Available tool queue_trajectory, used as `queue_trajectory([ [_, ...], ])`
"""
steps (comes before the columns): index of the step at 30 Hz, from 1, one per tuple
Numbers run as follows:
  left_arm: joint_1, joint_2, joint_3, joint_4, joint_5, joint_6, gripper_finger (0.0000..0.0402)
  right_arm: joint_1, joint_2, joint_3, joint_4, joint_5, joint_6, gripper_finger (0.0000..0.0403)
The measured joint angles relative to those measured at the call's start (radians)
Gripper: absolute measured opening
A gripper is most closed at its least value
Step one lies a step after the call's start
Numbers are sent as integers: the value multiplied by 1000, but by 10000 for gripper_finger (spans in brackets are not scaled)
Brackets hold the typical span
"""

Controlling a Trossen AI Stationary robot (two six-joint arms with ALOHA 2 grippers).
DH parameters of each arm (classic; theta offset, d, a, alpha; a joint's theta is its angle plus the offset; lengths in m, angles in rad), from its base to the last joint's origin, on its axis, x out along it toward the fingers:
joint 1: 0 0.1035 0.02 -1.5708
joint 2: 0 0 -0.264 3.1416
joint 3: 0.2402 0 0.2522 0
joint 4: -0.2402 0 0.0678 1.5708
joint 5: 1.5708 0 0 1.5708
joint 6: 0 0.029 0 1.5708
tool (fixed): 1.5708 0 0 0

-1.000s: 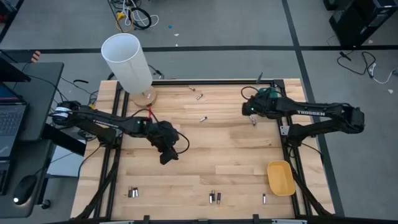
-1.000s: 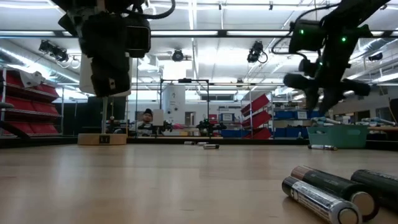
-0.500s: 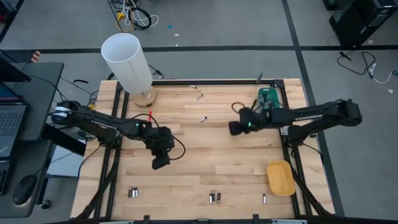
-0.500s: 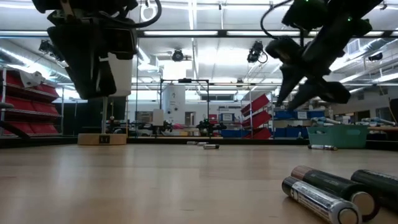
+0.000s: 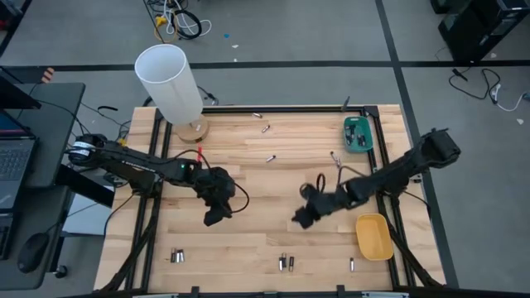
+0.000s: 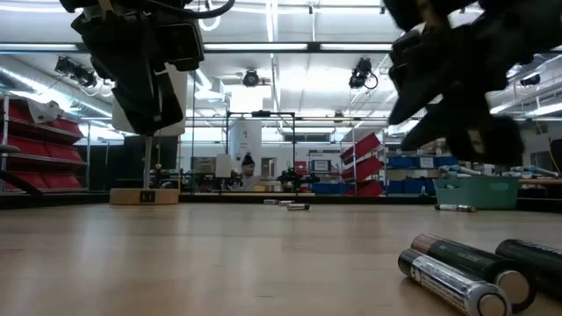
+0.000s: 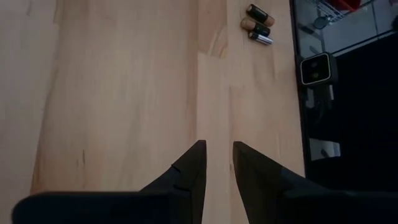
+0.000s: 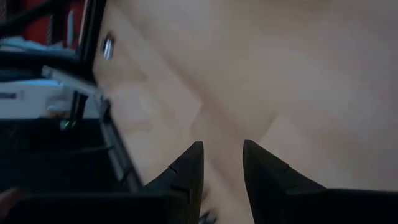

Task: Sort batteries
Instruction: Put the black battery into the blue bin

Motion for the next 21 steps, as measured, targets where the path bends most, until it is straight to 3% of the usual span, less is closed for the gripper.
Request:
queue_trajectory([
  [4, 0, 0, 0, 3, -20, 26, 94, 98, 41, 48, -11, 1, -23, 97],
  [8, 0, 0, 0, 8, -53, 52, 94, 170, 109, 160, -107, 1, -193, 94],
  [21, 0, 0, 0, 12, -52, 67, 94, 215, 377, 571, -572, -7, -1189, 98],
])
